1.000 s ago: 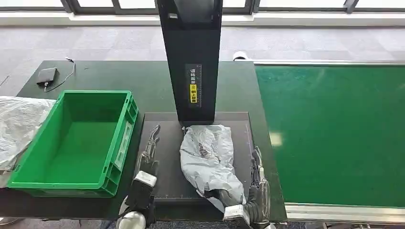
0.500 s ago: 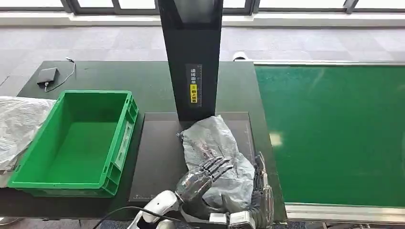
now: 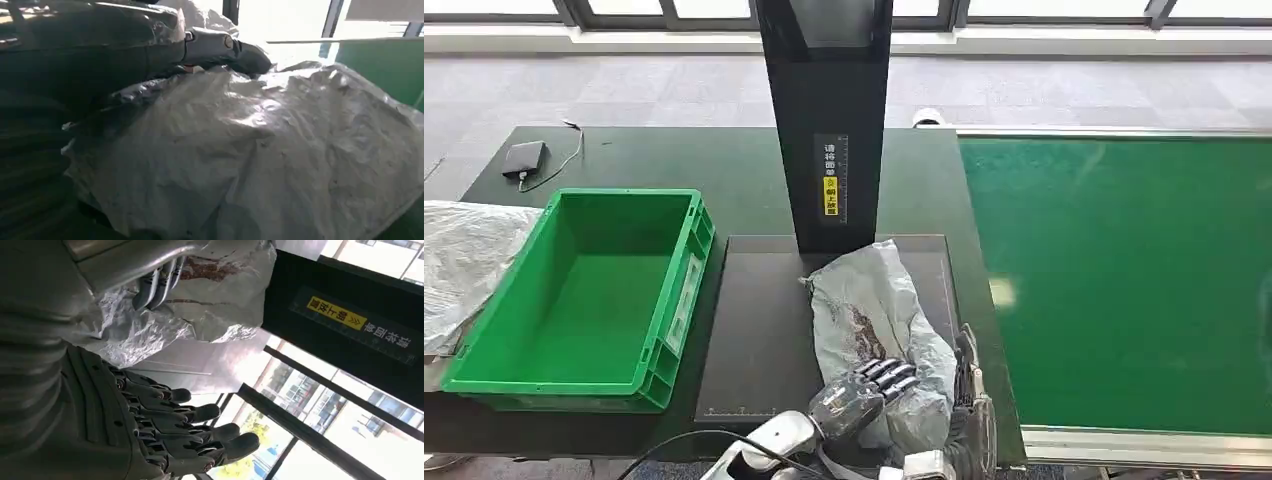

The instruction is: Moved the parcel from conveyor to table for the left to box.

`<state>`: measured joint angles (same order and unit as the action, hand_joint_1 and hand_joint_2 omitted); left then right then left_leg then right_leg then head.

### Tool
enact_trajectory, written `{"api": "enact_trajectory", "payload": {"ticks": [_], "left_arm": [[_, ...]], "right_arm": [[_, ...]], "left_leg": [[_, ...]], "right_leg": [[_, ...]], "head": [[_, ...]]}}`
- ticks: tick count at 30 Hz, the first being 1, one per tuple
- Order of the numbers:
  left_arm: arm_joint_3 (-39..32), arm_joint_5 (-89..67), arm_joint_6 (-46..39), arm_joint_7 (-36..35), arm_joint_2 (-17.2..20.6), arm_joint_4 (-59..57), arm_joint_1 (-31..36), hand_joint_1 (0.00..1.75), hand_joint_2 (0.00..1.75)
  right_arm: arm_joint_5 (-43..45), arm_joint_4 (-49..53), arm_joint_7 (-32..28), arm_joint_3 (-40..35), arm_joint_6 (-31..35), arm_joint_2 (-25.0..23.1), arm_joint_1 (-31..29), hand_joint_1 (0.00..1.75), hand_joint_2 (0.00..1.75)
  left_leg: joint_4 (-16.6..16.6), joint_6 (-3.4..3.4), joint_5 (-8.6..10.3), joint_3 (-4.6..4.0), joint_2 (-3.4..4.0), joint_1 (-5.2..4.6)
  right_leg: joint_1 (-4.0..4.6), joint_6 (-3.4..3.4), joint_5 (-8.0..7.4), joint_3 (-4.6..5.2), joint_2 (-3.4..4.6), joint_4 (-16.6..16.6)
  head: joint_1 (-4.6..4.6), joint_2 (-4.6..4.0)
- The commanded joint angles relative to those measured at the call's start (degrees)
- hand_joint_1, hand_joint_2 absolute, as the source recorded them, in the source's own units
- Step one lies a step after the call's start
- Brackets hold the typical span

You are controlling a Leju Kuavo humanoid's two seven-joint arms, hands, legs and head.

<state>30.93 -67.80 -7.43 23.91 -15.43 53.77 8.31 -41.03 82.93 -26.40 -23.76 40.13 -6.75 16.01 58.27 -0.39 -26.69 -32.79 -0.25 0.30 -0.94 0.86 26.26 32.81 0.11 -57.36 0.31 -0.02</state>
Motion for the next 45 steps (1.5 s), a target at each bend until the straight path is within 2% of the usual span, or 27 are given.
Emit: {"api": "enact_trajectory", "payload": {"ticks": [1, 3, 17, 26, 30, 32, 35, 36, 39, 42, 45], "left_arm": [[-0.53, -3.5, -11.37, 0.51, -4.48, -17.14, 5.58, 1.75, 1.75], [-1.72, -4.84, -12.0, -0.08, -4.57, -13.71, 5.62, 1.75, 1.75], [-2.3, -3.22, -12.26, 2.18, -4.57, -9.6, 3.76, 1.75, 1.75], [-2.3, -3.22, -12.26, 2.18, -4.57, -9.6, 3.76, 1.75, 1.75], [-3.44, -1.62, -13.16, 3.54, -4.57, -6.0, 2.72, 1.75, 1.75], [-4.41, -0.14, -13.39, 4.32, -4.57, -1.42, 1.66, 1.75, 1.75], [-6.49, 0.45, -12.17, 5.11, -4.51, 4.29, -0.17, 1.75, 1.75], [-7.61, 2.52, -13.4, 6.53, -4.18, 6.97, -1.0, 1.75, 1.75], [-10.18, 7.76, -15.48, 9.6, -4.26, 11.81, -2.55, 1.75, 1.75], [-11.44, 10.49, -16.66, 11.17, -4.34, 18.57, -4.32, 1.75, 1.75], [-11.23, 10.56, -15.96, 10.84, -4.24, 19.74, -4.6, 1.75, 1.75]], "right_arm": [[-2.26, 6.74, 1.14, 3.18, -0.13, -0.75, 2.59, 0.0, 1.75], [-3.17, 7.95, 1.5, 3.58, -0.13, -0.96, 3.4, 0.0, 1.75], [-3.03, 10.69, 0.26, 4.83, -0.13, -1.4, 4.69, 0.0, 1.75], [-3.03, 10.69, 0.26, 4.83, -0.13, -1.4, 4.69, 0.0, 1.75], [-2.89, 13.36, -0.55, 5.56, -0.13, -1.83, 6.14, 0.0, 1.75], [-2.29, 17.07, -1.87, 5.62, -0.13, -1.9, 7.72, 0.0, 1.75], [3.38, 24.11, -7.1, 4.88, -0.13, -1.35, 10.02, 0.0, 1.75], [8.25, 30.44, -13.6, 4.73, -0.13, -1.05, 11.53, 0.0, 1.75], [10.03, 35.29, -13.6, 6.62, -1.36, -1.37, 12.6, 0.0, 1.75], [12.43, 35.28, -13.6, 8.2, -1.95, -1.24, 12.23, 0.0, 1.75], [12.59, 35.05, -13.6, 8.03, -1.59, -0.99, 12.09, 0.0, 1.75]], "left_leg": [[-0.08, 0.02, 0.03, 0.05, -0.1, 0.01], [-0.03, 0.03, 0.04, -0.01, -0.17, 0.01], [0.03, 0.06, 0.14, -0.16, 0.04, -0.01], [-0.03, 0.05, 0.26, -0.06, 0.09, 0.03], [-0.03, 0.05, 0.27, -0.1, 0.06, 0.03], [0.03, 0.05, 0.24, -0.09, 0.07, 0.0], [0.11, 0.05, 0.22, -0.32, 0.03, 0.01], [0.06, 0.05, 0.22, -0.25, 0.09, -0.01], [0.14, 0.05, 0.16, -0.33, 0.1, -0.01], [0.07, 0.05, 0.16, -0.26, 0.19, 0.02], [0.04, 0.05, 0.19, -0.29, 0.2, 0.0]], "right_leg": [[0.02, -0.04, 0.01, -0.11, -0.14, 0.1], [0.02, -0.04, 0.01, -0.09, -0.21, 0.06], [0.01, -0.04, -0.15, 0.21, -0.05, -0.01], [0.05, -0.07, -0.3, 0.09, -0.01, 0.08], [0.05, -0.09, -0.29, 0.12, -0.05, 0.07], [0.02, -0.07, -0.25, 0.12, -0.03, 0.0], [0.03, -0.08, -0.23, 0.31, -0.08, -0.08], [0.0, -0.06, -0.24, 0.29, 0.0, -0.06], [0.01, -0.07, -0.18, 0.35, 0.01, -0.12], [0.04, -0.06, -0.23, 0.26, 0.11, -0.05], [0.01, -0.06, -0.26, 0.31, 0.12, -0.04]], "head": [[0.0, 0.02], [0.0, 0.02], [0.0, 0.02], [0.0, 0.02], [0.0, 0.0], [0.0, 0.02], [0.0, 0.02], [0.0, 0.02], [0.0, 0.0], [0.0, 0.02], [0.0, 0.02]]}}
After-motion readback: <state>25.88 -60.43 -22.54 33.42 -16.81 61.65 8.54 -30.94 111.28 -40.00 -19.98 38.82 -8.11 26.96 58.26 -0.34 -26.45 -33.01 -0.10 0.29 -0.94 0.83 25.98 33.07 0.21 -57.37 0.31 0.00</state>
